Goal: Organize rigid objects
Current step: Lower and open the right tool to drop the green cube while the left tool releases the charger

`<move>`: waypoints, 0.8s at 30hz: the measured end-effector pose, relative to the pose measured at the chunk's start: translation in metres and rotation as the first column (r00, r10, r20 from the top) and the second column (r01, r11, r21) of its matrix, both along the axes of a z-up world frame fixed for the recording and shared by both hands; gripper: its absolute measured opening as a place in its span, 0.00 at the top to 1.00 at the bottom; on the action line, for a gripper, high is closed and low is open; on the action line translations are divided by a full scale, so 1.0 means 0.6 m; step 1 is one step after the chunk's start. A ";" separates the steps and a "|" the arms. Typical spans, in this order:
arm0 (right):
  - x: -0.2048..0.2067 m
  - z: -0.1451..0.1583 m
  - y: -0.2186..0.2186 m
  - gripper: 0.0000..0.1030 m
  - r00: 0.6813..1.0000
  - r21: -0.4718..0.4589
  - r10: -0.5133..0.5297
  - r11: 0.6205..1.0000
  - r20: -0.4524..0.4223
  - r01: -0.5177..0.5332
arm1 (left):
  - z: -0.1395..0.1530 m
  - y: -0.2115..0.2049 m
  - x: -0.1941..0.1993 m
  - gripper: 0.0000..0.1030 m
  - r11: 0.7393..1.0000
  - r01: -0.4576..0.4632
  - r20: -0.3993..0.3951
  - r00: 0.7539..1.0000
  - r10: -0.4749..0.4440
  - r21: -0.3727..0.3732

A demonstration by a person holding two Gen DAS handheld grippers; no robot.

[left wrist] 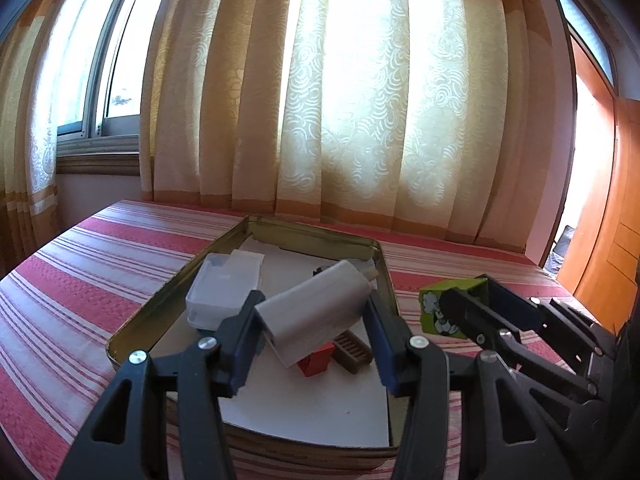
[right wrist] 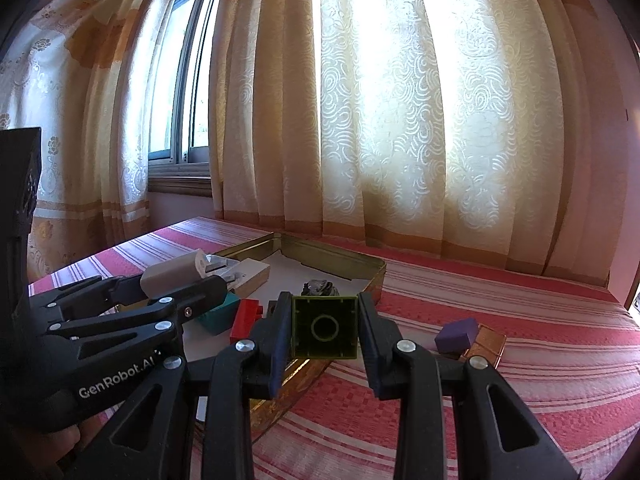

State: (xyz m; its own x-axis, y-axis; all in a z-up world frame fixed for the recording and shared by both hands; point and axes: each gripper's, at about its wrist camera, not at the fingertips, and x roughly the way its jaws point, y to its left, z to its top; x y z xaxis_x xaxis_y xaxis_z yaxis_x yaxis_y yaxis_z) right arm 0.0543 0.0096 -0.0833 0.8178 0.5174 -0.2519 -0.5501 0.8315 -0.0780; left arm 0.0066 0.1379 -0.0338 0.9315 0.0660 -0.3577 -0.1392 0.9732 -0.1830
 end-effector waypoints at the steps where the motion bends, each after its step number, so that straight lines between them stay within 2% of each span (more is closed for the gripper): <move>1: 0.001 0.000 0.001 0.67 1.000 -0.001 0.002 1.000 -0.001 -0.002 | 0.000 0.001 0.000 0.51 1.000 0.000 -0.001 1.000 0.000 0.002; 12: 0.016 0.000 0.039 0.67 1.000 -0.041 0.025 0.999 0.009 -0.024 | -0.001 0.037 0.012 0.51 0.997 -0.060 -0.018 0.998 0.061 0.037; 21: 0.069 0.002 0.090 0.67 0.998 -0.075 0.052 0.996 -0.037 -0.055 | -0.011 0.074 0.059 0.51 0.995 -0.076 -0.113 0.990 0.083 0.065; 24: 0.082 0.003 0.108 0.67 0.998 -0.095 0.052 0.994 -0.040 -0.055 | -0.011 0.078 0.065 0.51 0.993 -0.086 -0.119 0.988 0.096 0.084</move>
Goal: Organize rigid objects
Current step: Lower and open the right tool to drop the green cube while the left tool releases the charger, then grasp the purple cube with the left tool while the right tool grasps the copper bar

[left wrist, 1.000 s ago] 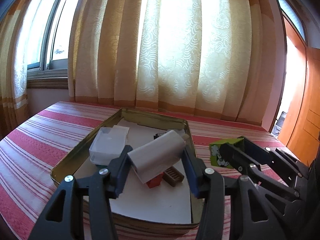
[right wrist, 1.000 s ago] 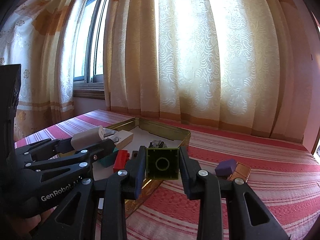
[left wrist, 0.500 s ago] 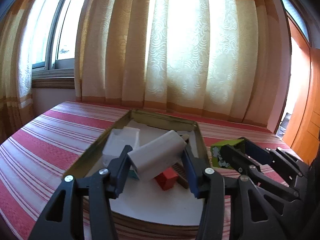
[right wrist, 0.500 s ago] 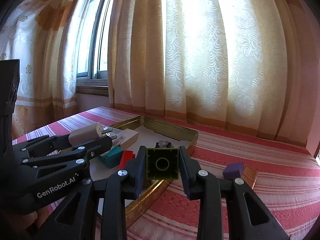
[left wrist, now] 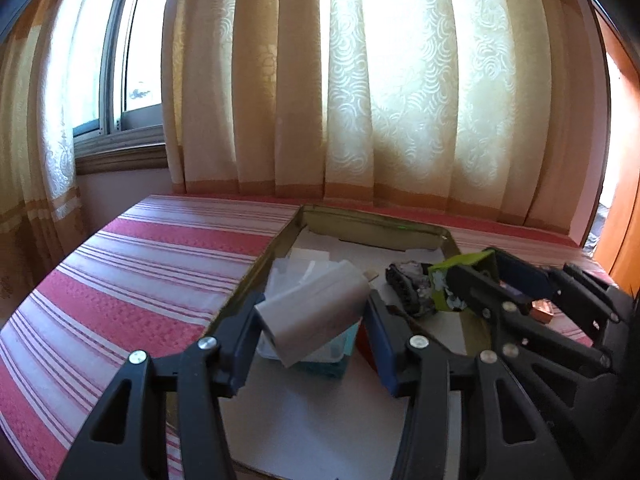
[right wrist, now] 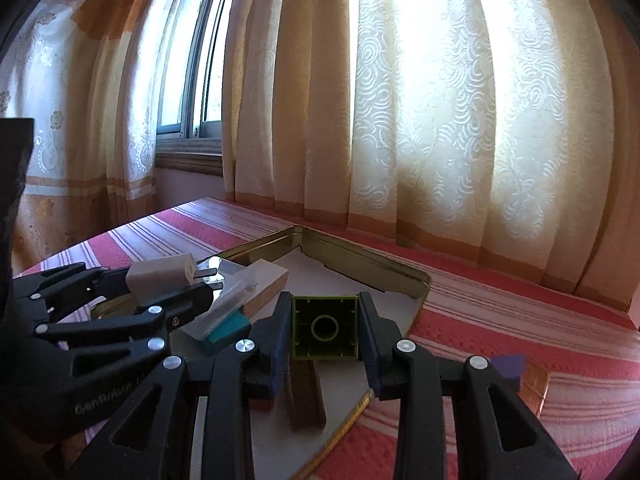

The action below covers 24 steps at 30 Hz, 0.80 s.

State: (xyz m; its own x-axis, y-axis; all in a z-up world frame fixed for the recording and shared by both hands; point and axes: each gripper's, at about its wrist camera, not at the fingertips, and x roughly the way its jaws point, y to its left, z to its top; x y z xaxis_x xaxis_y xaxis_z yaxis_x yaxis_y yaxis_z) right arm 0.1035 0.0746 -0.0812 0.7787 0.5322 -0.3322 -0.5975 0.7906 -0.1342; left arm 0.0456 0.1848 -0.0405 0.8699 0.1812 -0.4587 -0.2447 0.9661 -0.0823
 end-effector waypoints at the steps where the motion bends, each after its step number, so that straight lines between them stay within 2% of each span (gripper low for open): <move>1: 0.002 0.000 0.005 0.67 1.000 -0.004 0.001 1.000 0.002 -0.001 | 0.000 0.002 0.001 0.51 1.000 -0.007 -0.001 1.000 0.007 0.002; 4: 0.014 0.001 0.018 0.67 1.000 -0.010 0.008 1.000 -0.017 -0.008 | -0.002 0.007 0.004 0.50 0.999 -0.037 -0.004 0.999 0.037 0.010; 7: 0.022 -0.004 0.022 0.62 0.999 -0.014 0.010 1.000 -0.041 -0.010 | 0.000 0.010 0.001 0.41 0.999 -0.051 0.000 0.999 0.051 0.013; 10: 0.028 -0.007 0.012 0.50 0.998 -0.014 -0.018 1.000 -0.066 0.017 | -0.001 0.010 0.000 0.28 0.998 -0.067 0.001 0.998 0.067 0.020; 12: 0.035 -0.006 -0.002 0.43 0.995 0.010 -0.037 0.999 -0.091 0.038 | 0.001 0.009 -0.004 0.15 0.997 -0.076 0.011 0.997 0.076 0.023; 15: 0.037 -0.004 -0.030 0.34 0.992 0.046 -0.032 0.998 -0.120 0.038 | 0.009 -0.001 -0.013 0.02 0.996 -0.078 0.032 0.997 0.077 0.035; 16: 0.036 -0.004 -0.039 0.29 0.993 0.047 -0.036 0.998 -0.117 0.042 | 0.012 -0.008 -0.016 0.01 0.996 -0.074 0.043 0.996 0.072 0.040; 18: 0.032 -0.004 -0.062 0.26 0.993 0.043 -0.057 0.997 -0.100 0.062 | 0.018 -0.022 -0.018 0.01 0.997 -0.058 0.053 0.997 0.056 0.044; 24: 0.033 -0.007 -0.133 0.25 0.991 0.029 -0.104 0.994 -0.088 0.106 | 0.029 -0.091 -0.009 0.00 0.998 0.039 0.047 0.998 -0.041 0.047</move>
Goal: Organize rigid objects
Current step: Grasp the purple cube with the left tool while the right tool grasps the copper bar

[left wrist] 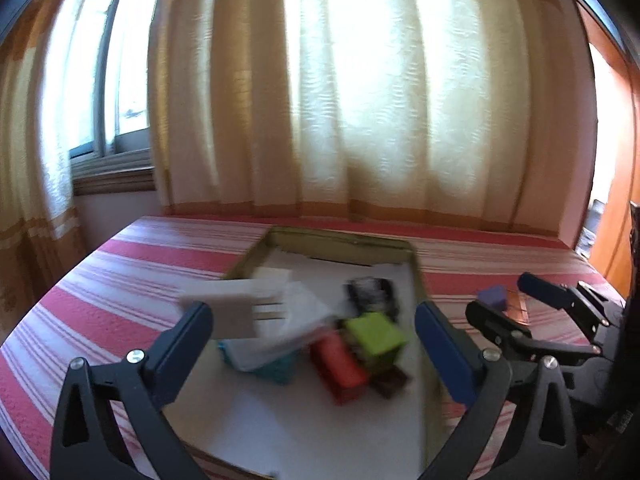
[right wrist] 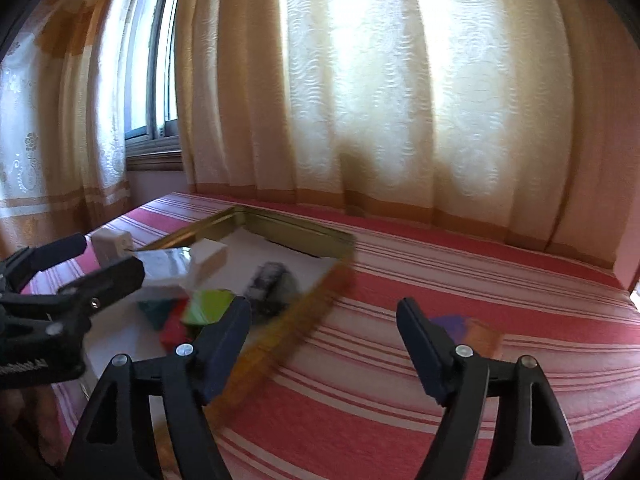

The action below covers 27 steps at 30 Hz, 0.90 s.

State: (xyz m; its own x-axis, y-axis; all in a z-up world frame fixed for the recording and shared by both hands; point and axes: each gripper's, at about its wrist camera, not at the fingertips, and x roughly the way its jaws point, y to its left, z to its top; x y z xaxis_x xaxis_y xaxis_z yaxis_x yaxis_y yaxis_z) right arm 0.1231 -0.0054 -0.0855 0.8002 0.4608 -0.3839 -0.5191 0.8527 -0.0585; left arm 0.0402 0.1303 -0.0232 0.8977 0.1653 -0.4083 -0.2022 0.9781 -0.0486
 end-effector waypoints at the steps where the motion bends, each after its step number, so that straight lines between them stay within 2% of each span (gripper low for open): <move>1: 0.001 0.000 -0.016 0.25 1.000 -0.005 -0.018 1.000 0.011 0.018 | 0.001 -0.014 0.003 0.00 1.000 0.016 -0.001 1.000 -0.016 0.008; 5: 0.019 -0.002 -0.072 0.25 0.993 -0.027 -0.117 0.993 0.027 0.118 | 0.006 -0.077 0.018 0.00 0.996 0.087 -0.012 0.996 -0.087 0.031; 9: 0.046 -0.002 -0.138 0.25 0.969 0.006 -0.245 0.969 -0.020 0.245 | 0.007 -0.139 0.051 0.00 0.987 0.154 -0.043 0.987 -0.152 0.050; 11: 0.062 -0.004 -0.173 0.25 0.952 0.024 -0.301 0.953 -0.058 0.303 | 0.002 -0.167 0.082 0.00 0.983 0.175 -0.085 0.982 -0.170 0.060; 14: 0.077 -0.009 -0.215 0.25 0.924 0.052 -0.366 0.926 -0.112 0.373 | -0.013 -0.195 0.131 0.00 0.980 0.195 -0.158 0.970 -0.187 0.037; 16: 0.083 -0.012 -0.236 0.23 0.912 0.077 -0.386 0.914 -0.141 0.399 | -0.025 -0.214 0.162 0.00 0.978 0.207 -0.206 0.959 -0.196 0.029; 20: 0.093 -0.018 -0.268 0.21 0.895 0.139 -0.397 0.893 -0.203 0.428 | -0.039 -0.247 0.197 0.01 0.973 0.230 -0.254 0.943 -0.213 0.037; 24: 0.094 -0.020 -0.275 0.20 0.893 0.159 -0.394 0.888 -0.218 0.431 | -0.053 -0.266 0.228 0.01 0.968 0.247 -0.283 0.931 -0.229 0.030; 27: 0.091 -0.019 -0.281 0.20 0.893 0.174 -0.396 0.884 -0.215 0.434 | -0.066 -0.274 0.249 0.01 0.969 0.238 -0.308 0.928 -0.207 0.064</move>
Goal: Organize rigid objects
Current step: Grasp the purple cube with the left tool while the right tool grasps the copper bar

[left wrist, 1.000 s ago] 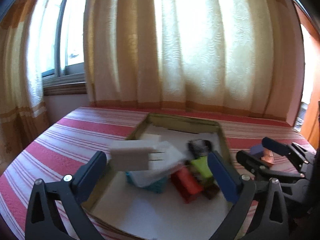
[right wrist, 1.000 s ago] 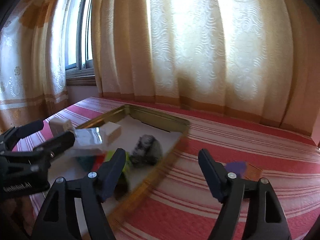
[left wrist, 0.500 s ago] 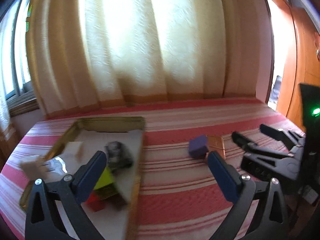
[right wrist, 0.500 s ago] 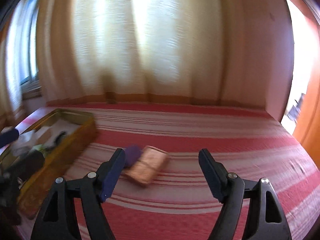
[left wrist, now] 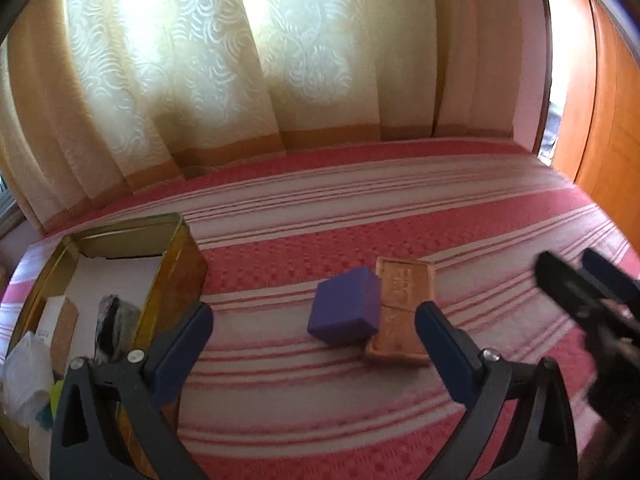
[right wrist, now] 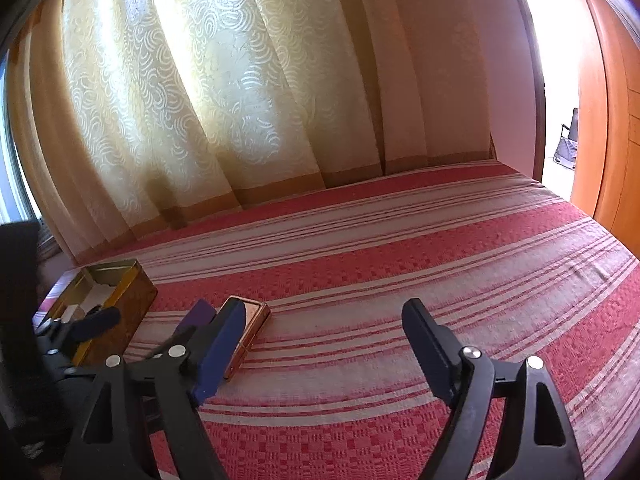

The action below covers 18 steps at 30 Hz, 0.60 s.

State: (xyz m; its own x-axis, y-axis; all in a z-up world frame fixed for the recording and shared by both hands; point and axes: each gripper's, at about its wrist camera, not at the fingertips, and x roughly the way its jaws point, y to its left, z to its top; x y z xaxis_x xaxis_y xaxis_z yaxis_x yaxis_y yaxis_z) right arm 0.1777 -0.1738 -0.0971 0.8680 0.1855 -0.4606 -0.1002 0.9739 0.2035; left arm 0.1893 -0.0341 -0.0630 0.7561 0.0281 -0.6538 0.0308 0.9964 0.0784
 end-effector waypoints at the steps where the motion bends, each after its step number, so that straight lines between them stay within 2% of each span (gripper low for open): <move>1: 0.000 0.000 -0.001 0.20 1.000 0.003 -0.001 1.000 0.002 0.001 | -0.003 0.001 0.007 0.02 1.000 -0.003 -0.019 1.000 0.003 -0.007; 4: -0.002 0.002 -0.003 0.19 1.000 0.001 -0.004 1.000 0.008 0.004 | -0.009 0.012 0.021 0.12 0.998 0.006 -0.050 0.999 -0.009 -0.058; 5: -0.002 0.002 -0.001 0.19 1.000 -0.004 -0.002 1.000 0.011 0.002 | -0.011 0.016 0.024 0.25 0.997 0.013 -0.060 0.998 -0.018 -0.079; 6: -0.002 0.003 0.000 0.19 1.000 -0.007 -0.001 1.000 0.013 0.001 | -0.014 0.021 0.028 0.33 0.994 0.023 -0.076 0.997 -0.031 -0.108; 8: -0.003 0.004 0.002 0.19 1.000 -0.017 -0.001 1.000 0.015 0.001 | -0.014 0.031 0.027 0.41 0.987 0.039 -0.079 0.996 -0.051 -0.154; 10: -0.002 0.005 0.005 0.19 1.000 -0.027 0.000 1.000 0.014 0.000 | -0.012 0.033 0.023 0.57 0.986 0.055 -0.075 0.995 -0.067 -0.156; 11: -0.002 0.004 0.007 0.19 1.000 -0.032 0.001 0.999 0.013 -0.001 | -0.011 0.034 0.020 0.60 0.987 0.059 -0.077 0.994 -0.071 -0.151; 18: 0.001 0.005 0.011 0.19 1.000 -0.044 0.004 0.999 0.012 -0.003 | -0.012 0.066 -0.001 0.58 0.990 0.031 -0.070 0.997 -0.041 -0.134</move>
State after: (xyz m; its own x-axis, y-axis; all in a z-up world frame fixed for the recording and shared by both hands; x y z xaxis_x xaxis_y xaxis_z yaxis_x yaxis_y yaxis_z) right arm 0.1780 -0.1673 -0.0942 0.8731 0.1680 -0.4577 -0.1056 0.9816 0.1588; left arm 0.1888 0.0055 -0.0703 0.7056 -0.0888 -0.7031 0.0673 0.9960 -0.0582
